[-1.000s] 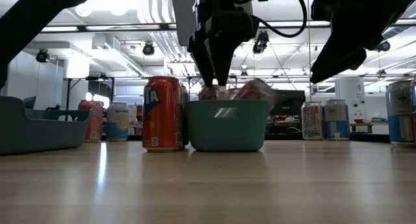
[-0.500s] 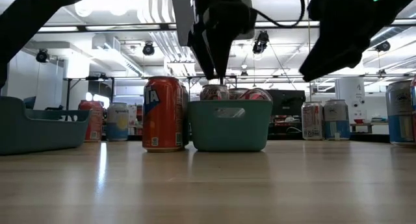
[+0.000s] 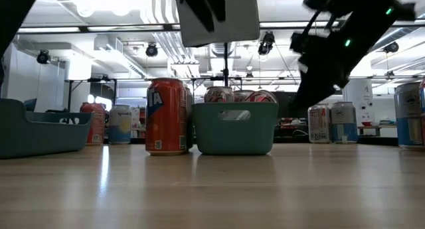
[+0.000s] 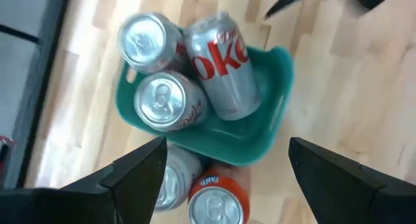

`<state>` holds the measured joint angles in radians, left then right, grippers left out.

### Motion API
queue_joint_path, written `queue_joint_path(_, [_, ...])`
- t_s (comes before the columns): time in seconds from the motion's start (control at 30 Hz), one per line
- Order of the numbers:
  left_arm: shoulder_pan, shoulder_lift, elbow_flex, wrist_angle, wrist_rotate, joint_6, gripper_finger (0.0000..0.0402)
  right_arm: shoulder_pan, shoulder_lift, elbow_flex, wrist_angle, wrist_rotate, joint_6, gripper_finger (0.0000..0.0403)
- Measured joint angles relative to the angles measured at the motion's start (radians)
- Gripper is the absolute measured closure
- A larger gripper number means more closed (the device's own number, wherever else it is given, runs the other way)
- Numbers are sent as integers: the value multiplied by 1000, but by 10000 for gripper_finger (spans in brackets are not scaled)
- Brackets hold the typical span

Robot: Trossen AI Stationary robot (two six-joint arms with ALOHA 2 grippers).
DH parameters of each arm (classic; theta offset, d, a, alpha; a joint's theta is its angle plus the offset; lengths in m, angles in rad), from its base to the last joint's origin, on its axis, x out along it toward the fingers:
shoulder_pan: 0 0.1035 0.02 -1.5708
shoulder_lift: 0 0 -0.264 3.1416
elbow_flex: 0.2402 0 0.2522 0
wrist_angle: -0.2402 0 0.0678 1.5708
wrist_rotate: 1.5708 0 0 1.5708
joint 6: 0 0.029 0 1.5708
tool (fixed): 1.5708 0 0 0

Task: Sort soda cans
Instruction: Put the bottom red-silver soda can into the light green bin

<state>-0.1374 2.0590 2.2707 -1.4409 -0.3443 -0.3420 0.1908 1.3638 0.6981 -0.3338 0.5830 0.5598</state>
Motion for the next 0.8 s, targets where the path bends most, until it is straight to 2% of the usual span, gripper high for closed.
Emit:
queue_joint_path(0.13, [-47, -54, 0, -2, -66, -35, 96, -42, 56, 0, 22, 101, -89, 109])
queue_joint_path(0.23, [-92, -85, 0, -5, -110, -67, 96, -75, 84, -7, 69, 88, -132, 118])
queue_joint_path(0.37, [-151, -114, 0, -38, -198, -102, 96, -94, 112, -47, 262, 45, -213, 121])
queue_joint_path(0.5, [-182, -128, -3, -120, -266, -185, 96, -95, 119, -73, 365, 44, -220, 116])
queue_joint_path(0.67, [-193, -152, -37, -124, -277, -227, 96, -90, 118, -75, 437, 38, -246, 119])
queue_joint_path(0.8, [-194, -176, -117, -122, -275, -261, 96, -87, 120, -74, 514, -27, -270, 128])
